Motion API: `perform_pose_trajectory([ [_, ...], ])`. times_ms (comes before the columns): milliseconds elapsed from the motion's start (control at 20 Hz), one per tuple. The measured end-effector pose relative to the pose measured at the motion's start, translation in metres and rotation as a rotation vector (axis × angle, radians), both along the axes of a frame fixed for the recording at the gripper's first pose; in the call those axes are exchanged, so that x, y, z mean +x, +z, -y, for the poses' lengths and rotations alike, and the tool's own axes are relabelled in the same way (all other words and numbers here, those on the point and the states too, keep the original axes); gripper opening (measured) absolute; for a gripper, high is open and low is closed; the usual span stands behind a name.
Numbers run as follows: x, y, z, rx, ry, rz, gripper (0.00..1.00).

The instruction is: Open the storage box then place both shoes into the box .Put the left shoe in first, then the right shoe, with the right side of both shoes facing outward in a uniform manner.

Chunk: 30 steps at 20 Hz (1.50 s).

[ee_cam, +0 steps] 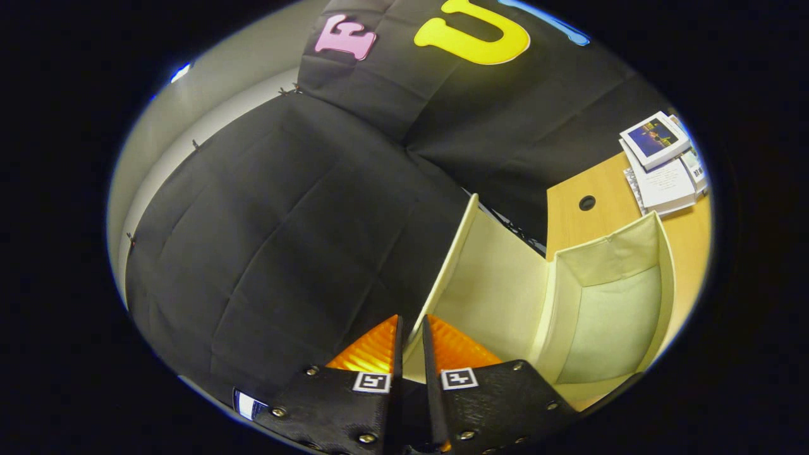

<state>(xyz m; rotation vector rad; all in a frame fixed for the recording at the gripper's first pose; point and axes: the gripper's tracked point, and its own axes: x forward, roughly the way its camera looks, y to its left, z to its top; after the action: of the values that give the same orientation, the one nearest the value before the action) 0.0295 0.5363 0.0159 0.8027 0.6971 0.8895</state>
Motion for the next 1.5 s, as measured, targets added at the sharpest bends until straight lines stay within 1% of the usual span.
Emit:
perform_pose_trajectory([
  [50,0.003,0.000,0.004,-0.011,-0.007,0.020,0.25],
  [100,0.003,-0.001,0.007,-0.017,-0.009,0.034,0.37],
  [150,0.006,-0.001,0.014,-0.028,-0.023,0.046,0.52],
  [200,0.010,-0.002,0.022,-0.048,-0.045,0.063,0.61],
  [300,0.019,-0.003,0.043,-0.086,-0.098,0.108,0.99],
  [400,0.025,-0.006,0.069,-0.116,-0.138,0.145,0.96],
  [650,0.035,-0.008,0.142,-0.197,-0.227,0.205,0.97],
  [900,0.045,-0.017,0.226,-0.346,-0.326,0.293,0.97],
  [1100,0.050,-0.027,0.289,-0.440,-0.400,0.318,0.97],
  [1300,0.055,-0.055,0.348,-0.549,-0.466,0.325,0.97],
  [1500,0.054,-0.097,0.389,-0.632,-0.494,0.283,0.97],
])
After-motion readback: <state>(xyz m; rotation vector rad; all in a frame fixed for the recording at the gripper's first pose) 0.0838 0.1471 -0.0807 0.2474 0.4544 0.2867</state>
